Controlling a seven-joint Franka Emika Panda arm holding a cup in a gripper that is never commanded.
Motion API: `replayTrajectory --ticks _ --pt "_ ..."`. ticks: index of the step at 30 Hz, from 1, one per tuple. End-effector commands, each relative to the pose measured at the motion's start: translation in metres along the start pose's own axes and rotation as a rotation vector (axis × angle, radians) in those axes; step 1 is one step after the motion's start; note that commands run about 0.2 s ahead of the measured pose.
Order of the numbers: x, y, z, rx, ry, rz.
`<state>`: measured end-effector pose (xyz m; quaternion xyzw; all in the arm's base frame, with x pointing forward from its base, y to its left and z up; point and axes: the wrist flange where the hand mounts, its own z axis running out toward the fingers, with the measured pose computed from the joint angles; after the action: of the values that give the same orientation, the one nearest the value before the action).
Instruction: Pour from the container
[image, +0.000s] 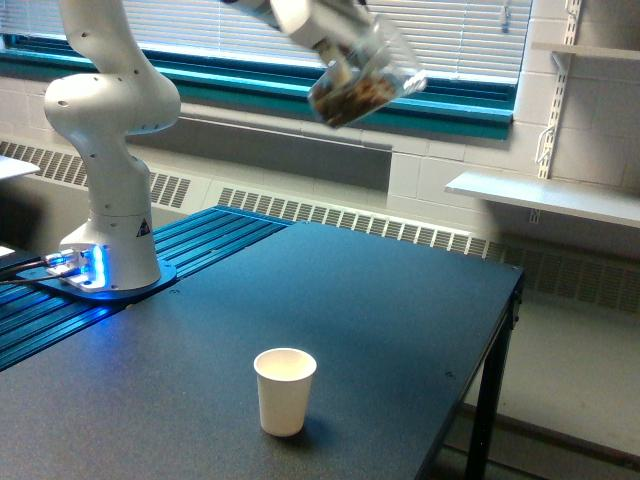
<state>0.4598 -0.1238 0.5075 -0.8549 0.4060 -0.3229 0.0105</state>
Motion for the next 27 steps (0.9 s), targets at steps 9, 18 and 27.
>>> replayTrajectory --ticks 9,18,27 --pt "-0.039 0.045 0.035 -0.051 -0.066 0.051" --pt "-0.071 0.072 0.059 -0.099 -0.138 0.089" --pt "-0.074 0.088 0.075 -0.136 -0.156 0.115"
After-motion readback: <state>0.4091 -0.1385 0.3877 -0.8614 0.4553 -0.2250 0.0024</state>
